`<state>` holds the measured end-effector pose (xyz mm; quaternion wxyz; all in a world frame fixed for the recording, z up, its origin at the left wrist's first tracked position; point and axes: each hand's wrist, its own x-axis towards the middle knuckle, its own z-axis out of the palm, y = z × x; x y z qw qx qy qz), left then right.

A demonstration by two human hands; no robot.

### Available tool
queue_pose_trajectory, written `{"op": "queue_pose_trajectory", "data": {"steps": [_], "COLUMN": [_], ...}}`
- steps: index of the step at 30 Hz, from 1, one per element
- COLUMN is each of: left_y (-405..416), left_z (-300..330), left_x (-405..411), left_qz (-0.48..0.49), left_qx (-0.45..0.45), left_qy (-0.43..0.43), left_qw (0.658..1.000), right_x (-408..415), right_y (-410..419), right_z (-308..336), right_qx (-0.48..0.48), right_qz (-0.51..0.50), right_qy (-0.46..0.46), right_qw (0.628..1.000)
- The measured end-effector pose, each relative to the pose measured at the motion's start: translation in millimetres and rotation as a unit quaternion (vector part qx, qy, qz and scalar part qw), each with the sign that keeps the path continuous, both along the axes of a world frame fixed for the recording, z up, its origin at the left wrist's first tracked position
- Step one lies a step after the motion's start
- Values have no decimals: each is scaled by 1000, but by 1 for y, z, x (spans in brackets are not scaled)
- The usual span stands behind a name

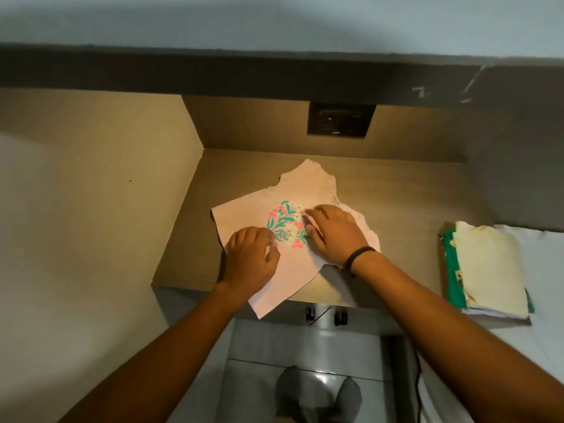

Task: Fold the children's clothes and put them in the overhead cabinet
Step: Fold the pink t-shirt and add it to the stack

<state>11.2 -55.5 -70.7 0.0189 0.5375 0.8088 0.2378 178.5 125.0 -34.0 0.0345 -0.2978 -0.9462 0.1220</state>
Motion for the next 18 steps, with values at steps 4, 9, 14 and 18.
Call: {"op": "queue_pose_trajectory", "data": {"steps": [4, 9, 14, 18], "left_y": [22, 37, 63, 68], "left_z": [-16, -23, -9, -13], "left_x": [12, 2, -6, 23], "left_qz": [79, -4, -116, -8], "left_qx": [-161, -187, -191, -191], "left_qy": [-11, 45, 50, 17], "left_qw": [984, 981, 973, 981], "right_x": [-2, 18, 47, 56], "right_y": [40, 13, -32, -14], "right_z": [-28, -41, -46, -33], "right_qx": [-18, -6, -26, -23], "right_qz": [63, -64, -214, -199], "right_qy": [-88, -60, -64, -56], "right_qw": [994, 996, 974, 978]}}
